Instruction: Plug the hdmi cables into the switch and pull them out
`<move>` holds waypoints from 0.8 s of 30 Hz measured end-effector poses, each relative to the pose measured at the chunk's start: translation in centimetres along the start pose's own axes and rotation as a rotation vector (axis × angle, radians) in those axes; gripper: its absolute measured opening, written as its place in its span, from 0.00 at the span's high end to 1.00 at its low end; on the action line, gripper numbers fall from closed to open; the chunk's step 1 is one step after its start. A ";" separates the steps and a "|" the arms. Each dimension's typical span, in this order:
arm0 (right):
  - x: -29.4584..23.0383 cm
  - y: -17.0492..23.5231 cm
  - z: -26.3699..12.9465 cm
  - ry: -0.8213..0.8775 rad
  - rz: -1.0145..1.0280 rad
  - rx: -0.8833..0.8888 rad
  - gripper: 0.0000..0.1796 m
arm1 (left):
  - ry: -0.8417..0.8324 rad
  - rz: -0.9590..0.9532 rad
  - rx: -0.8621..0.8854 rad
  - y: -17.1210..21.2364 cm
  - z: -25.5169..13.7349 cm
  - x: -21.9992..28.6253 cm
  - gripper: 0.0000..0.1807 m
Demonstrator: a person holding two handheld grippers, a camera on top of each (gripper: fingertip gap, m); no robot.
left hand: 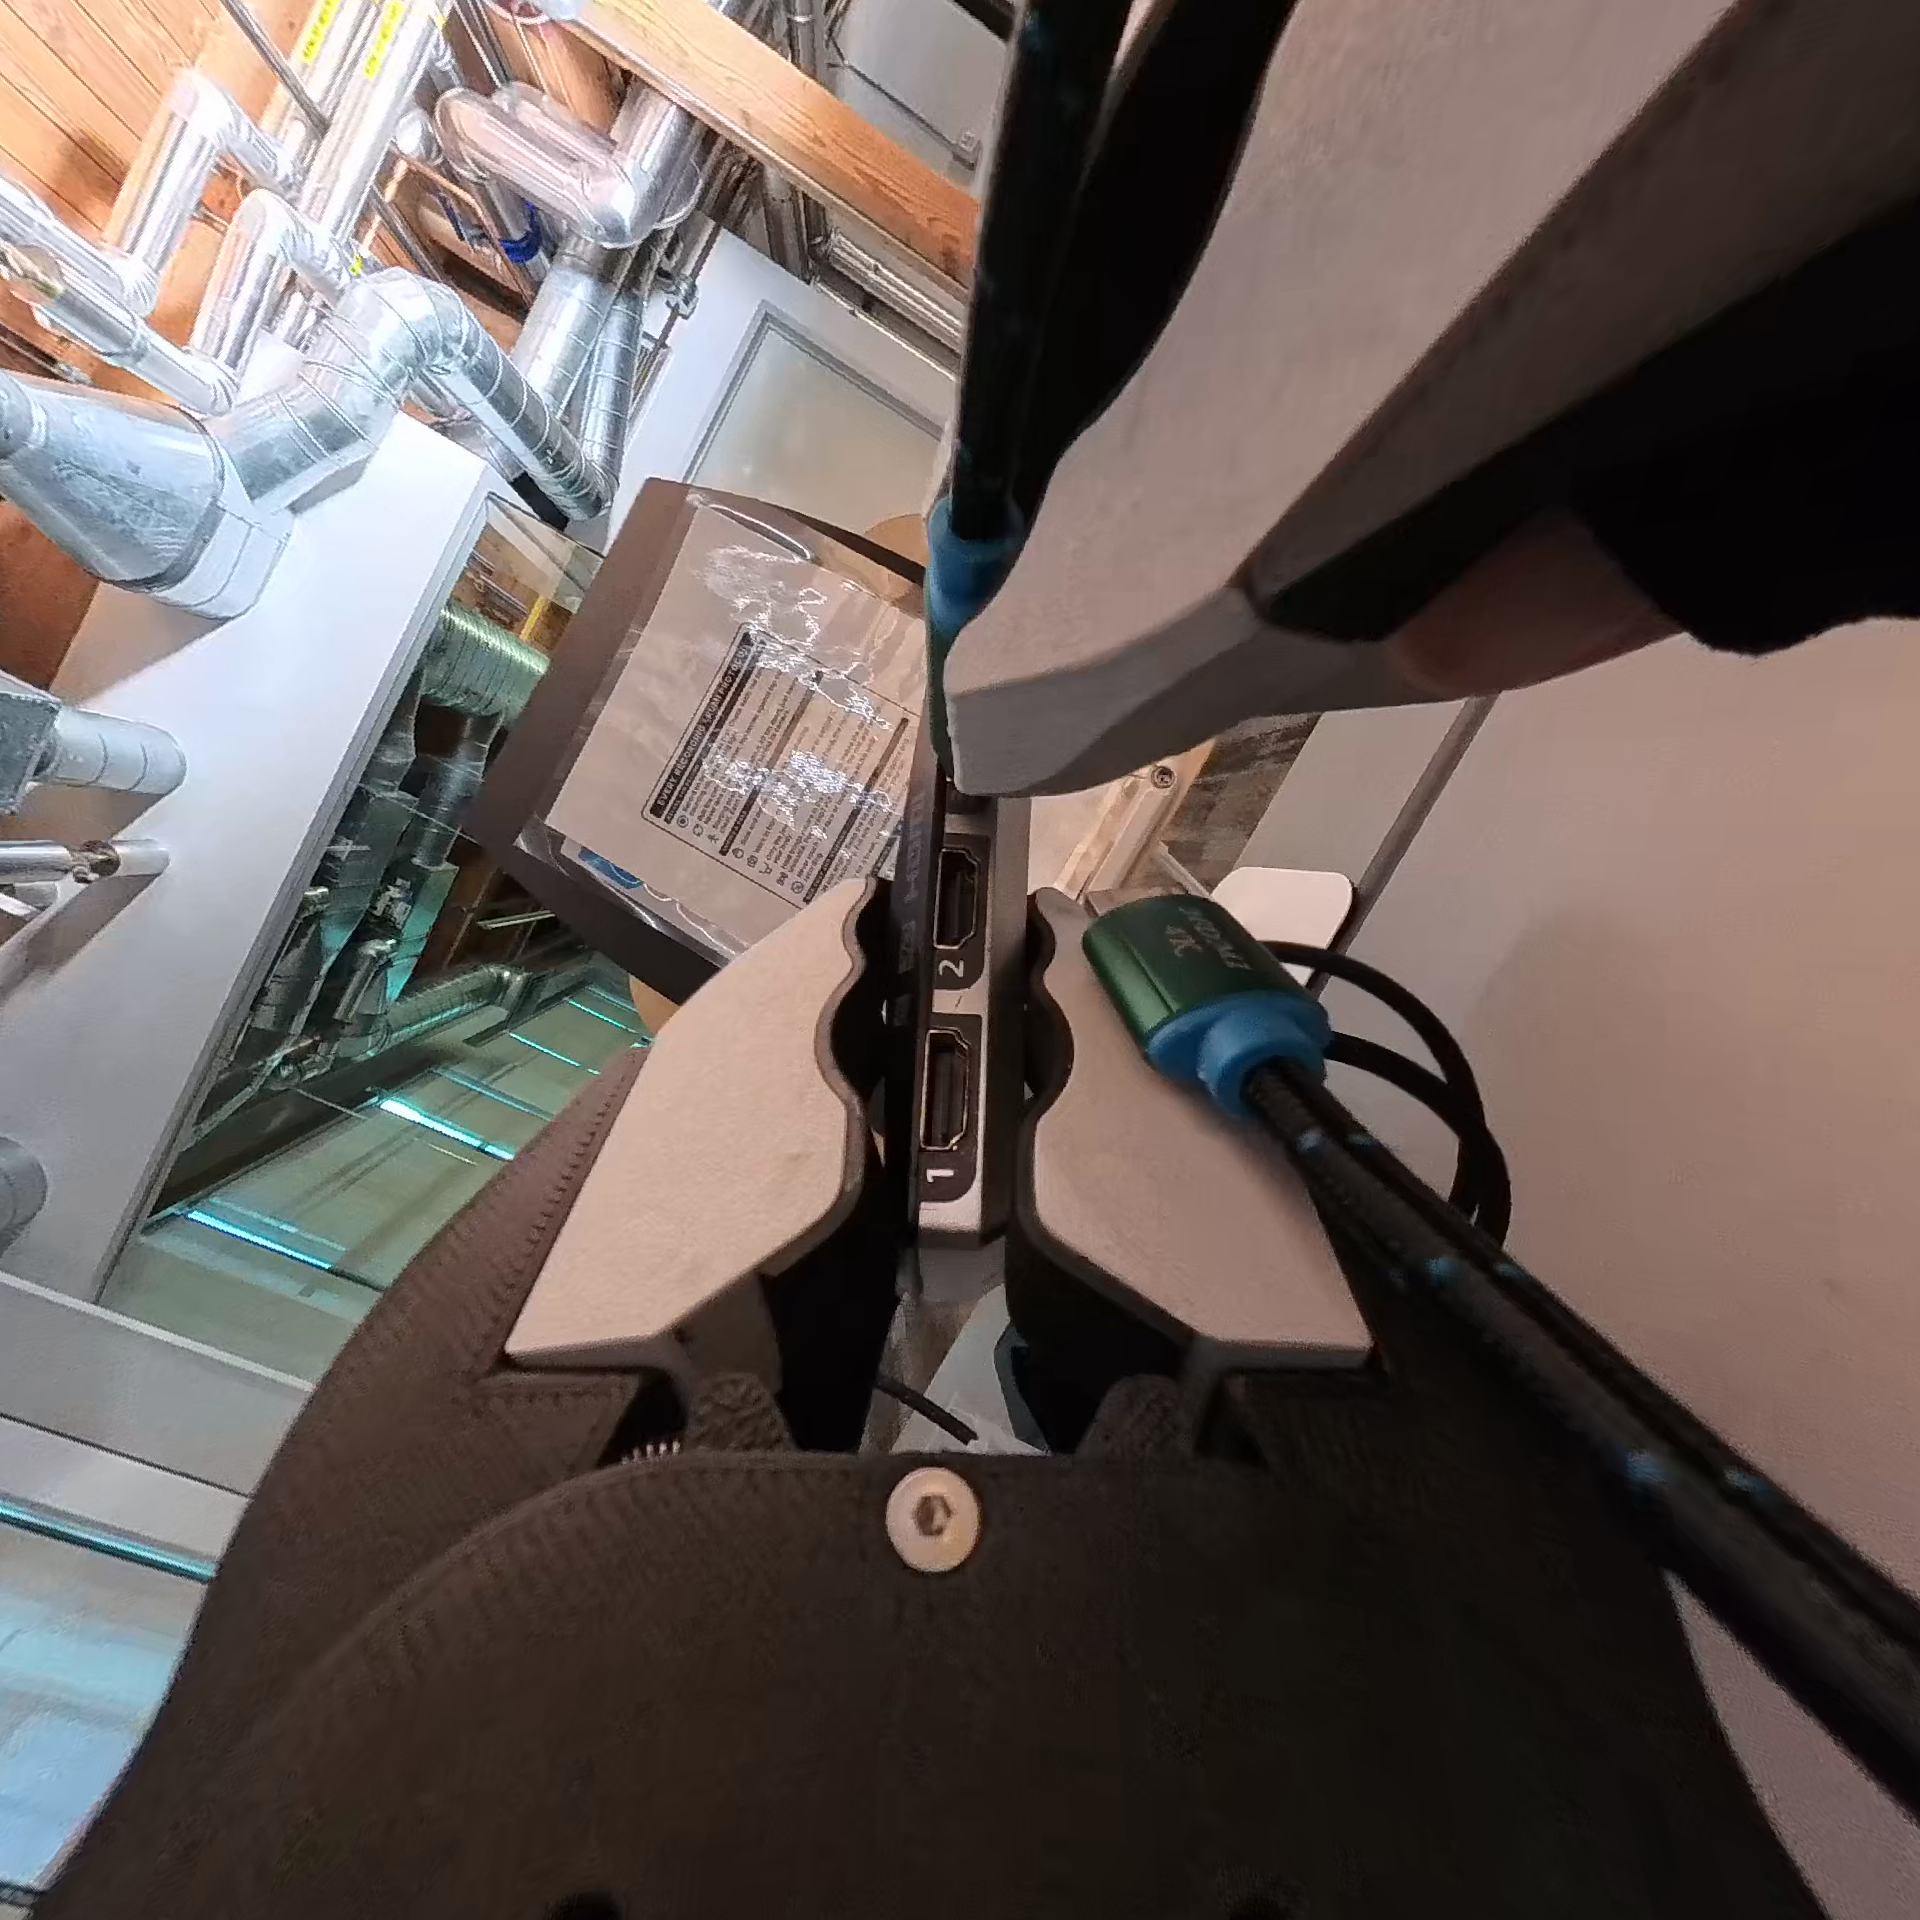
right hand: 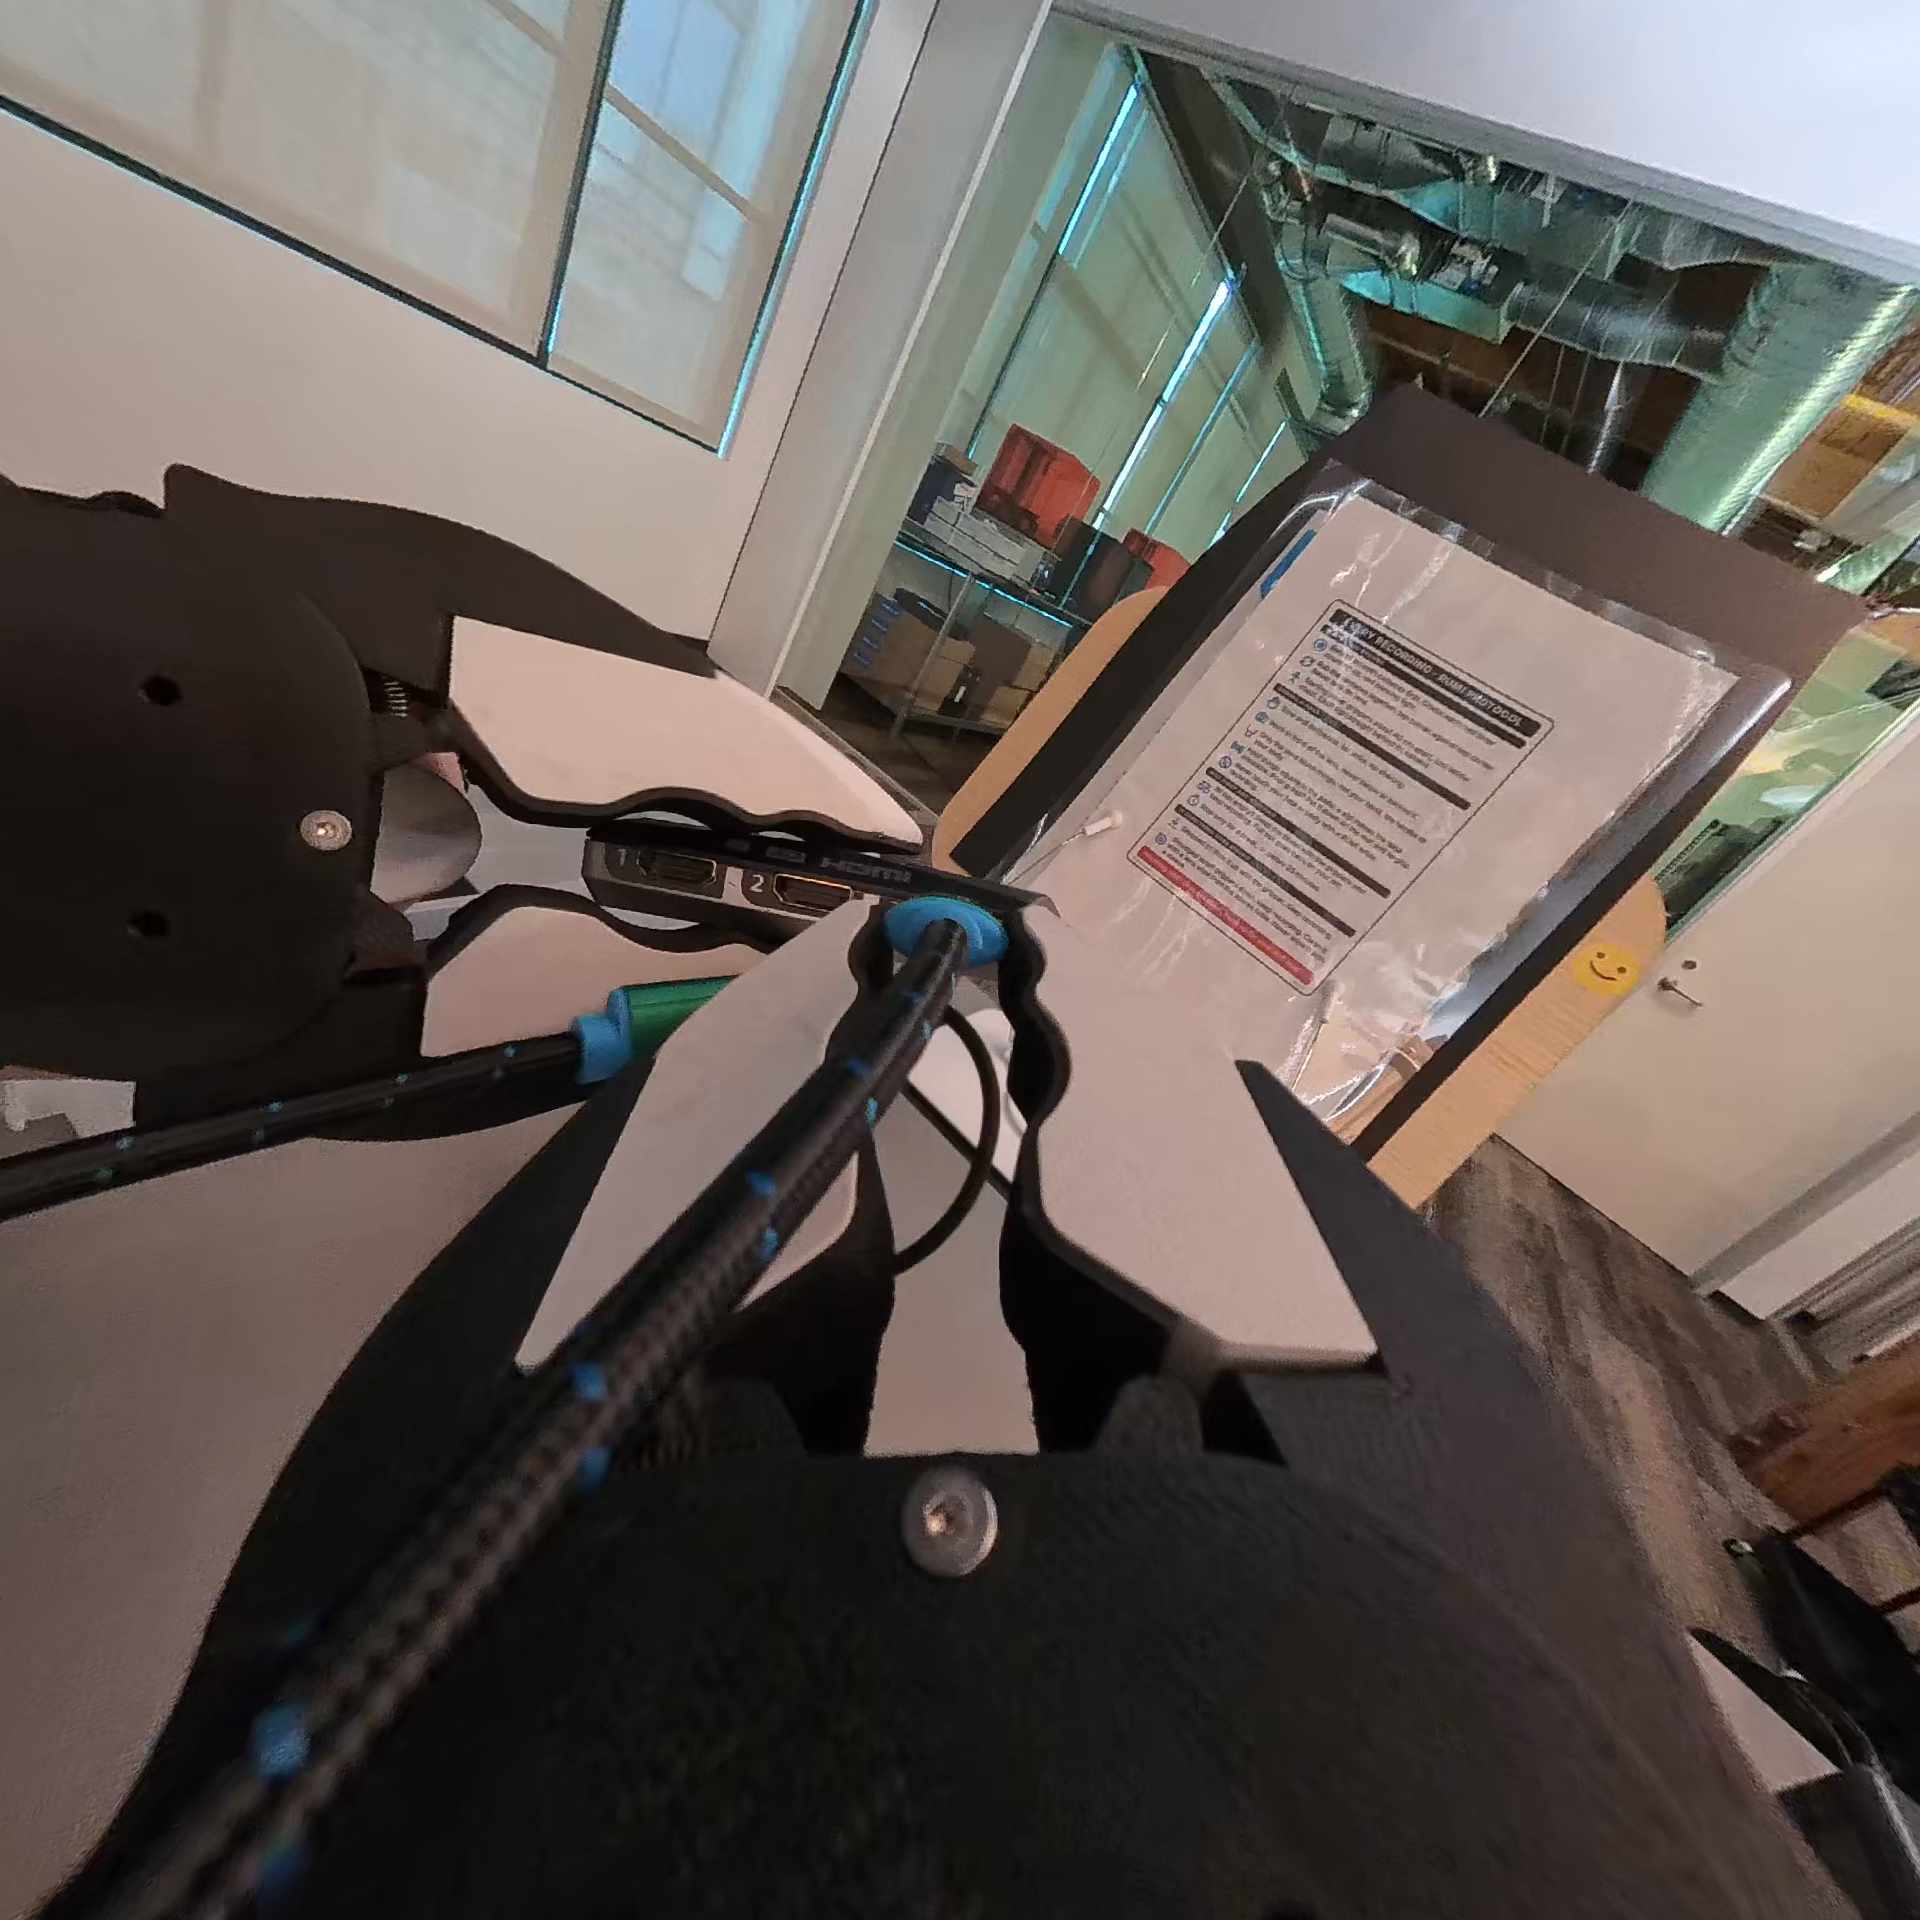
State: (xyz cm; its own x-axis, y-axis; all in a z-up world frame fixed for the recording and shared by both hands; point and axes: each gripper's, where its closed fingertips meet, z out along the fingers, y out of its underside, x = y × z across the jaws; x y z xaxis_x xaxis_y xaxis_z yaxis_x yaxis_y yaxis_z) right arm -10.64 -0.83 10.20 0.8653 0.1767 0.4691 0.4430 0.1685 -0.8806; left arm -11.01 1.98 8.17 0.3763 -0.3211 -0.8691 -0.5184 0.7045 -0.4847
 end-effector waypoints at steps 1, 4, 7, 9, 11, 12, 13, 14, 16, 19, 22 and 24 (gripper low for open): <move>0.0 0.0 0.0 0.012 -0.031 -0.005 0.89 | -0.001 0.001 0.001 0.0 0.0 0.0 0.88; -0.2 -0.2 -0.1 0.075 -0.169 -0.025 0.89 | -0.001 -0.005 -0.008 0.0 0.0 0.0 0.90; -0.4 0.1 0.1 0.080 -0.205 -0.037 0.89 | 0.009 -0.005 -0.020 0.3 0.1 0.1 0.90; -0.2 -1.3 -0.7 0.018 -0.061 0.065 0.89 | 0.023 0.003 -0.171 3.0 0.8 0.2 0.88; 1.8 -3.9 -2.7 0.047 -0.004 0.132 0.89 | 0.057 -0.007 -0.287 6.9 1.6 0.1 0.87; 2.9 -4.7 -3.6 0.079 -0.024 0.145 0.88 | 0.046 -0.019 -0.247 7.0 1.5 -0.5 0.88; 3.3 -4.7 -3.8 0.062 -0.039 0.115 0.89 | 0.030 -0.060 -0.208 6.5 1.3 -1.2 0.88; 3.5 -4.3 -3.7 0.029 -0.046 0.079 0.88 | 0.031 -0.121 -0.170 5.6 1.0 -1.7 0.88; 4.2 -3.5 -3.5 -0.009 -0.041 0.072 0.88 | 0.040 -0.166 -0.105 3.8 0.7 -2.1 0.88; 4.8 -1.3 -3.0 -0.114 0.030 -0.028 0.88 | 0.078 -0.192 -0.050 2.5 0.3 -1.8 0.88; 8.9 2.8 -4.0 -0.030 -0.012 -0.265 0.88 | 0.152 -0.280 -0.023 2.2 0.1 -1.4 0.88; 13.9 5.4 -7.4 0.073 0.016 -0.411 0.88 | 0.180 -0.326 0.000 1.9 -0.1 -1.5 0.88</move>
State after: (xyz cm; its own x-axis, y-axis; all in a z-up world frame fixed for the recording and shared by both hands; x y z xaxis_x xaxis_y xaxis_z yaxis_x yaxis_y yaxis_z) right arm 5.49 -4.60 11.50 0.8806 0.1043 0.4623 0.4734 -0.2377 -0.8482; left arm -12.63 3.80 8.53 0.3803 -0.6349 -0.6725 -0.3938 0.5467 -0.7389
